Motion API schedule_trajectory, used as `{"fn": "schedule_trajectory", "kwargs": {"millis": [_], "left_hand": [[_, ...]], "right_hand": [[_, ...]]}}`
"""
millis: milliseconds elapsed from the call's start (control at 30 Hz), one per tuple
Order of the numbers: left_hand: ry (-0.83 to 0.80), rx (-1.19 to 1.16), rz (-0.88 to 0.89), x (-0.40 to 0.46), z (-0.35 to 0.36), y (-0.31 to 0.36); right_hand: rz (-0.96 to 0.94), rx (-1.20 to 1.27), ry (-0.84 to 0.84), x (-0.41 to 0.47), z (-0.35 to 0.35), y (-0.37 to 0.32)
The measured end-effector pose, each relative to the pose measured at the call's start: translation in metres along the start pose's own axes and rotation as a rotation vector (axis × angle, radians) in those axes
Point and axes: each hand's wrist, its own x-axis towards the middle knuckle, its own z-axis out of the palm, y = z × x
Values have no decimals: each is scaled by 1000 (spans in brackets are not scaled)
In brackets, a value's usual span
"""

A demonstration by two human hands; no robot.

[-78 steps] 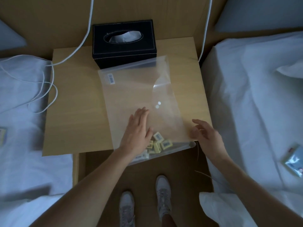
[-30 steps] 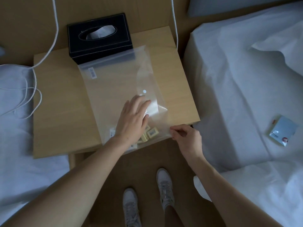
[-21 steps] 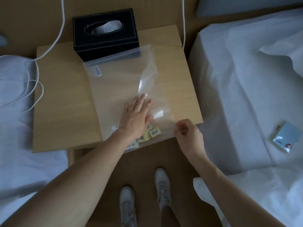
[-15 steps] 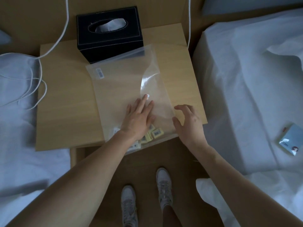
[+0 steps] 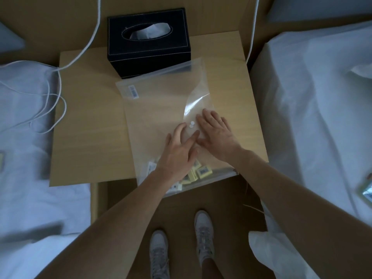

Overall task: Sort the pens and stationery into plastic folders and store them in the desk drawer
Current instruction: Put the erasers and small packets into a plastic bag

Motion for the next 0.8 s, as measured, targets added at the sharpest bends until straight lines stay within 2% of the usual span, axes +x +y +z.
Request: {"fn": "schedule_trajectory", "kwargs": {"millis": [133, 200, 267, 400, 467, 567, 800], "left_hand": [[47, -155, 7, 0, -4, -4], [127, -200, 0, -1, -12, -10], [166, -58, 17, -1, -20, -23], [-60, 270, -192, -1, -27, -47], [-94, 344, -258, 1, -25, -47], [-76, 315, -271, 0, -23, -44], [20, 215, -219, -17, -41, -46]], "right_hand": [[-21, -55, 0, 0, 4, 3], [-24, -60, -16, 1, 3, 6], [-24, -57, -28, 2, 3, 7], [-12, 0, -26, 2, 6, 4], [11, 84, -4, 2, 4, 0], [54, 174, 37, -1, 1, -6], [100, 313, 10, -34, -12, -10]]}}
